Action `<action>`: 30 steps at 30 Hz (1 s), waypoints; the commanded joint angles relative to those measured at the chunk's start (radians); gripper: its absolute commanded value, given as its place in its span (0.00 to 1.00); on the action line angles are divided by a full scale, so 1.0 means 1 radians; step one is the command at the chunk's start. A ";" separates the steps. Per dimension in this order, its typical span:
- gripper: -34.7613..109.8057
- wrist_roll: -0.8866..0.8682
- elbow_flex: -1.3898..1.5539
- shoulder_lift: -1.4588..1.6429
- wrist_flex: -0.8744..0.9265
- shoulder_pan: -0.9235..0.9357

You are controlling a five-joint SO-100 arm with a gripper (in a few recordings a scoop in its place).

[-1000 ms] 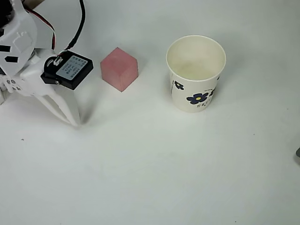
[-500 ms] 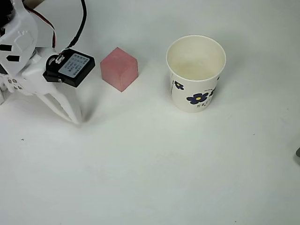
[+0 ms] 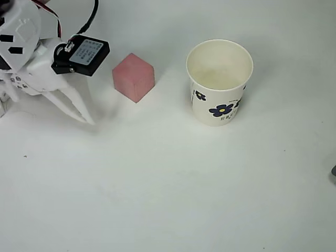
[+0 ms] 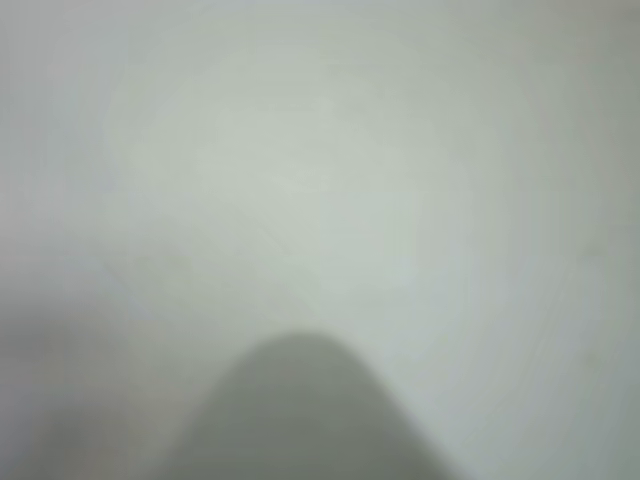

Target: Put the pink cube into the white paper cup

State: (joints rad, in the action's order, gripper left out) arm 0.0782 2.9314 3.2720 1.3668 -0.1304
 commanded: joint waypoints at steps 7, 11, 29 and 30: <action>0.24 -0.009 -0.394 -0.267 0.103 -0.130; 0.29 -0.035 -0.469 -0.373 0.098 -0.187; 0.43 -0.117 -0.466 -0.407 0.012 -0.388; 0.43 -0.140 -0.469 -0.417 -0.002 -0.400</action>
State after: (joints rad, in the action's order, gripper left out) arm -0.0138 2.5157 2.8471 1.4128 -0.4939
